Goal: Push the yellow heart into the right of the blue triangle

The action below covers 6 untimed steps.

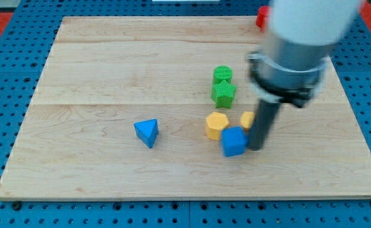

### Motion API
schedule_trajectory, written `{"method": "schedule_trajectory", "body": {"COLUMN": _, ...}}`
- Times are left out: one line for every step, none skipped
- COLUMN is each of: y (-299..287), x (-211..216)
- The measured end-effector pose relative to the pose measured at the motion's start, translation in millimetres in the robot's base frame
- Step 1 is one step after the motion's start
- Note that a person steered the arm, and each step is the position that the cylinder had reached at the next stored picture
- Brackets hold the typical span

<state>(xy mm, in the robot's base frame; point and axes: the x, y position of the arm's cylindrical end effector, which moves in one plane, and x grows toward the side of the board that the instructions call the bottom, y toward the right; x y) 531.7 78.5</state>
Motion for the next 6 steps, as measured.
{"method": "schedule_trajectory", "body": {"y": 24.3, "x": -2.1}}
{"method": "schedule_trajectory", "body": {"y": 79.9, "x": -1.6}}
{"method": "schedule_trajectory", "body": {"y": 63.6, "x": -16.9}}
{"method": "schedule_trajectory", "body": {"y": -24.9, "x": -32.8}}
{"method": "schedule_trajectory", "body": {"y": -65.7, "x": -39.9}}
{"method": "schedule_trajectory", "body": {"y": -44.5, "x": -43.1}}
